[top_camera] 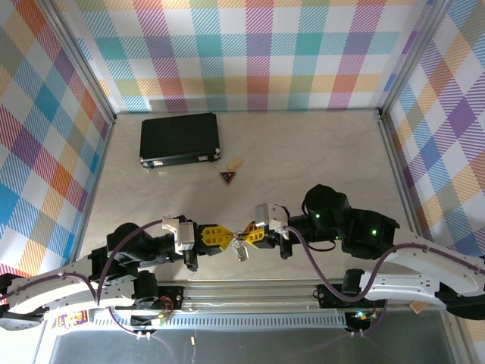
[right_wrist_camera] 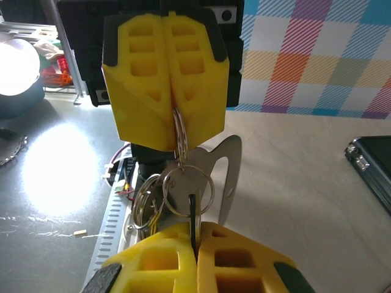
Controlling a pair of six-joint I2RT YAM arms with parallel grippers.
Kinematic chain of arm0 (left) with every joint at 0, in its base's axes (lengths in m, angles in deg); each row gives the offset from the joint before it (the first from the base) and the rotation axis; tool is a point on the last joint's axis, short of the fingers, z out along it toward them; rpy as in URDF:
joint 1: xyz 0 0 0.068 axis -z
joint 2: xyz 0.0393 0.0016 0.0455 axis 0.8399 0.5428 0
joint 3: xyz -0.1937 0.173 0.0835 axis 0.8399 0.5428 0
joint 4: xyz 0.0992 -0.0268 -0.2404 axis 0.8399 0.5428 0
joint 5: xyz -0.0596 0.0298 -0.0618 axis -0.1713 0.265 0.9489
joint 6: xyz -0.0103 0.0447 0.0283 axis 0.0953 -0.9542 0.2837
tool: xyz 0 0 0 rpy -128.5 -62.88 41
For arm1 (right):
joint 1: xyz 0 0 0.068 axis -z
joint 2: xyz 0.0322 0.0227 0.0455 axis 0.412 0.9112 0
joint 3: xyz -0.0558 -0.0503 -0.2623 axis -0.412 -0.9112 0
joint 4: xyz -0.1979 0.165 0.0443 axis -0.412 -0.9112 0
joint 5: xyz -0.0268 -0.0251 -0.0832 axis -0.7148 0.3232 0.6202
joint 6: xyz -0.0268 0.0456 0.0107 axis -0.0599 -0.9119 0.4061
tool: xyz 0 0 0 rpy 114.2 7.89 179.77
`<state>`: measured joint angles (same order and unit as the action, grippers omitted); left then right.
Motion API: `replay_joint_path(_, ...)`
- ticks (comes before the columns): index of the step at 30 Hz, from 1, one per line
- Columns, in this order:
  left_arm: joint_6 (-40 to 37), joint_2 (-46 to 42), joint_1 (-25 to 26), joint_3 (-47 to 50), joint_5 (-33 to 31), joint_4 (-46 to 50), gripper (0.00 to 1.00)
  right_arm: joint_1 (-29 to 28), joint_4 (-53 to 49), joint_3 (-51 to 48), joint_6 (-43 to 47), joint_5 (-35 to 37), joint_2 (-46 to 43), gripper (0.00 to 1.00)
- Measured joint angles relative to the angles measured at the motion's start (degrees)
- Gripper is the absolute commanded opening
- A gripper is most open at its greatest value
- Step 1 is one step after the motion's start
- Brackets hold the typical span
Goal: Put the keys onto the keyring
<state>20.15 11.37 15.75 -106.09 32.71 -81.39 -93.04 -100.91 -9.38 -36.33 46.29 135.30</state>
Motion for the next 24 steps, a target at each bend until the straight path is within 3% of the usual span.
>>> replay_joint_path(24,-0.09,3.13,0.00,0.20,-3.54,1.75,0.00,0.00,-2.62,0.00,3.37,4.37,-0.79,0.00)
